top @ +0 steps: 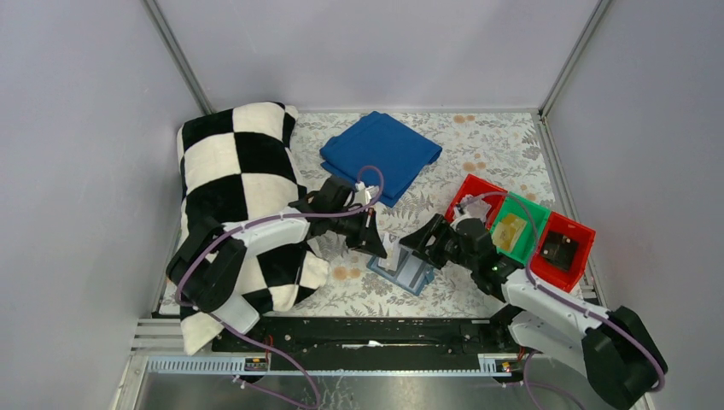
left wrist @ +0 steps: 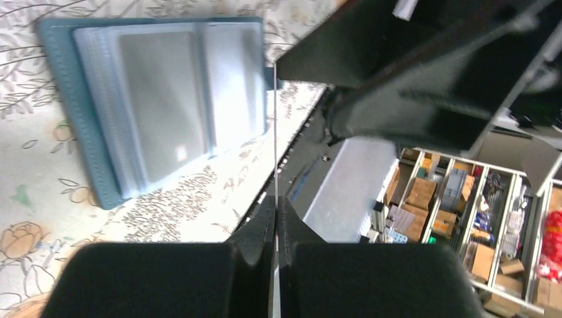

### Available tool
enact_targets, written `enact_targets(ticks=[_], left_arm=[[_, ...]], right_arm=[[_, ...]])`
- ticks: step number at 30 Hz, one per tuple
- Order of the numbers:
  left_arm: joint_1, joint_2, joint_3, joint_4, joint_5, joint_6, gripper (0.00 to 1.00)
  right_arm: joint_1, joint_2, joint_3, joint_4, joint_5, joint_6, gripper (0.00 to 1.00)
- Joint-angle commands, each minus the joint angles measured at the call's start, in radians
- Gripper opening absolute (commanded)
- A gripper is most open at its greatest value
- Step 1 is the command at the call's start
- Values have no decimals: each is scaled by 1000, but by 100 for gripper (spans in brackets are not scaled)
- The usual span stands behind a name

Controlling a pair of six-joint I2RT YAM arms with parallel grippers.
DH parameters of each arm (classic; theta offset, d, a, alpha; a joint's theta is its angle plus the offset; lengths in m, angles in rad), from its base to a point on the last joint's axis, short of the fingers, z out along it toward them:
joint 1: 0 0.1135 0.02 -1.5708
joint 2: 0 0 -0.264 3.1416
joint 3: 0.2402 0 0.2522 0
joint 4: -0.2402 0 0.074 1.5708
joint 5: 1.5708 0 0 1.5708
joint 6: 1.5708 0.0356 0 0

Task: Take the credit cards out of the card holder
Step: Remove the credit card from the card holder.

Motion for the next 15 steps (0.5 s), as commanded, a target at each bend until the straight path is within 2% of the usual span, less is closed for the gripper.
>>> enact_targets(ticks=[1,4,10,15], left_arm=[[21,-76,72,-58,143,96,0],[25,-107,90,-86,160,118,0],[35,-137,69,0,233,54,0],[44,-138,51,96,288,-17,0]], right_arm=[[-81,-88,-46,86,-101,-2,72],[-107,-112,-106,263,-180,42,72],[-107,-61,-160,527,-259,90,73],[-107,-36,-163,612,-300,79,73]])
